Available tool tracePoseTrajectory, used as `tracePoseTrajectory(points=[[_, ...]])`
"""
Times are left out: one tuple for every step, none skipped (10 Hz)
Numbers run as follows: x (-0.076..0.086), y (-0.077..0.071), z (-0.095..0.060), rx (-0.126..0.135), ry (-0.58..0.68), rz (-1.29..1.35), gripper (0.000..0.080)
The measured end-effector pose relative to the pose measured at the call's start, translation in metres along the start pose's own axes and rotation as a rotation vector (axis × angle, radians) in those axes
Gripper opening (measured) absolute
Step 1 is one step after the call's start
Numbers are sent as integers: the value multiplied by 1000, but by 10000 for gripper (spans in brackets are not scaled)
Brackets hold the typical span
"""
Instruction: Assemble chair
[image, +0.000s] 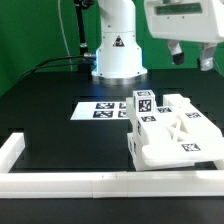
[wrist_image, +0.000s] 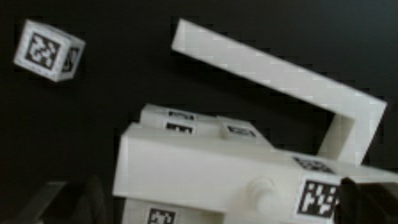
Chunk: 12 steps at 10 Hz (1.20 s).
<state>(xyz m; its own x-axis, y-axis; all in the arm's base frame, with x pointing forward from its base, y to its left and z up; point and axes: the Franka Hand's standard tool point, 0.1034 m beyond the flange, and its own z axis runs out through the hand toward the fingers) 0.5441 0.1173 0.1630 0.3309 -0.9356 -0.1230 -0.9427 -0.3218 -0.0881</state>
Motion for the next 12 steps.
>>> tracePoseTrajectory(points=[[3,1,2,-1,-3,-30,649],[3,1,2,-2,-3,-31,649],[3,1,2,-2,-2,-98,649],[-3,4,4,-10,0,-172,649],[-16,11,7,-25,-1,-272,649],[-27,23,11,-33,-11,-402,649],[-33,29,13,-49,-17,-468,649],[-36,30,14,-55,-17,-546,649],[-33,30,14,-54,-18,-639,649],[-33,30,14,-55,-20,-700,649],[-32,30,14,-55,-21,-757,649],[-31,31,16,-48,-14,-869,649]])
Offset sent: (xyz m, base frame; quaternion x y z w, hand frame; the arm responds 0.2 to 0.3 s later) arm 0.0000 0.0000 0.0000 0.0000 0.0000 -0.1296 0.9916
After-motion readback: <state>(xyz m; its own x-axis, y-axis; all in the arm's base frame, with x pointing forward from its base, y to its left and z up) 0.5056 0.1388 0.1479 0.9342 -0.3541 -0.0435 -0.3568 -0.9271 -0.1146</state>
